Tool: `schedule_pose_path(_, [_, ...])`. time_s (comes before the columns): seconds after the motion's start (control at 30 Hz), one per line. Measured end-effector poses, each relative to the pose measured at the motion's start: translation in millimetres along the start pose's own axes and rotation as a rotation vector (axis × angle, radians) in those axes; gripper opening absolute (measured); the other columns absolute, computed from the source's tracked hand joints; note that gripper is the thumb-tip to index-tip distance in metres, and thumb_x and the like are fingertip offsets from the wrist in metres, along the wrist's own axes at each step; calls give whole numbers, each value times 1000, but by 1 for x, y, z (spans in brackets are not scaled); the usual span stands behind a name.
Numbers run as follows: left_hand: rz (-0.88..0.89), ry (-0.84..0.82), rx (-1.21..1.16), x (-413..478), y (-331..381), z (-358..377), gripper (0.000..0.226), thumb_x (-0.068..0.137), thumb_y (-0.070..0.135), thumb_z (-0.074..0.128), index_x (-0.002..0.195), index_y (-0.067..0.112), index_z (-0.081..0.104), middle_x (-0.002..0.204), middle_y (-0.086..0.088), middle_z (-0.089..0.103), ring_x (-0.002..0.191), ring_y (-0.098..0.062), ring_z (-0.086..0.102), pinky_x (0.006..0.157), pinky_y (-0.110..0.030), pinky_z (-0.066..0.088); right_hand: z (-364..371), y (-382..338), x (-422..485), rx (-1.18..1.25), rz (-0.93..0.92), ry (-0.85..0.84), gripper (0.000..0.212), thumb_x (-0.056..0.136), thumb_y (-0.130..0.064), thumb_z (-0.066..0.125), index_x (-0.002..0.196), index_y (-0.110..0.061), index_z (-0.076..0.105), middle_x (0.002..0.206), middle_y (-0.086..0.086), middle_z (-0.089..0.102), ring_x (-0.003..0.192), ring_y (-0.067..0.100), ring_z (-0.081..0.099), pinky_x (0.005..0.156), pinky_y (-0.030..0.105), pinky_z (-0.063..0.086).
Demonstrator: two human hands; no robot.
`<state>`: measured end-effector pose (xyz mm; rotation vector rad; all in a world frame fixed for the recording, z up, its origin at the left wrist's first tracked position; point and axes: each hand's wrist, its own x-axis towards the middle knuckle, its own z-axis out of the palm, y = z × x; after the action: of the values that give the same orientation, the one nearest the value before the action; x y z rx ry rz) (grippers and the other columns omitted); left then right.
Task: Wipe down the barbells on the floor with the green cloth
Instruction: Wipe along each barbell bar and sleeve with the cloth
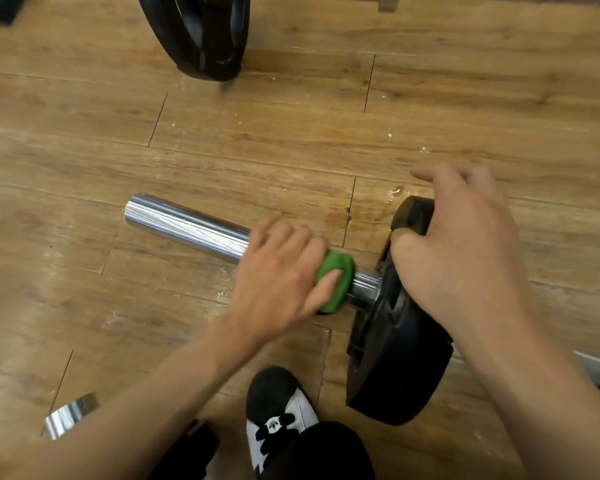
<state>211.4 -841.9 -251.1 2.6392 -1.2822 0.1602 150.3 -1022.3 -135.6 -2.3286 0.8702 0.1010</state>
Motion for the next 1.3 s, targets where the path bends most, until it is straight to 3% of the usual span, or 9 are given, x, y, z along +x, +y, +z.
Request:
schedule_pose_path(0.2, [-263,160,57,-15,-33,2,63,108,51,27,114,3,68,116,-17,68,123,-39,55,122,-58,27,-1,0,-4,-17,-64,141,37,96,-26,64,132,-20,61,119,-1,51,122,30,50,110,45,35])
schedule_pose_path(0.37, [129,147,-23,11,35,28,70,111,50,19,126,1,66,127,-19,68,135,-37,54,124,-54,28,2,-6,-9,-250,-132,31,40,95,-32,58,135,-26,58,135,3,49,138,26,37,126,40,5])
schedule_pose_path(0.6, [149,197,170,27,-39,32,82,104,69,10,116,9,66,120,-20,69,129,-40,61,122,-57,29,-7,11,14,-88,-144,222,37,94,-29,68,128,-17,65,136,12,55,132,37,49,117,57,34])
schedule_pose_path(0.8, [-69,186,102,65,-25,38,56,95,53,49,117,5,66,123,-21,67,133,-41,54,124,-55,21,15,8,11,-111,-172,295,66,89,-20,72,150,-11,49,163,16,34,154,35,24,125,53,21])
schedule_pose_path(0.93, [200,130,45,85,17,55,63,94,49,49,135,2,48,134,-27,61,138,-44,50,127,-53,21,2,5,42,-19,-164,326,70,84,-13,68,150,-6,47,156,16,43,146,35,37,122,46,30])
schedule_pose_path(1.03, [306,128,135,105,-10,49,66,97,53,37,134,0,55,131,-27,63,134,-44,55,125,-54,22,-9,4,76,-77,-92,256,49,84,-15,61,132,-6,59,131,14,58,125,35,51,101,39,38])
schedule_pose_path(1.13, [114,101,166,114,-45,42,63,97,54,39,128,4,62,127,-21,64,137,-40,52,126,-55,22,-22,1,98,-61,-50,215,32,87,-16,57,115,-4,64,118,13,60,112,35,53,82,33,33])
schedule_pose_path(1.23, [-157,139,47,119,-25,40,50,94,42,48,125,5,64,127,-18,63,137,-38,50,128,-53,18,-29,-3,110,0,-2,201,39,88,-13,58,125,-4,65,123,13,63,100,27,50,80,33,36])
schedule_pose_path(1.3, [-121,102,-50,129,9,43,48,92,38,48,125,7,65,127,-16,63,136,-35,50,129,-52,17,-28,-4,113,27,1,219,46,88,-14,59,134,-11,65,131,10,64,113,28,54,91,33,42])
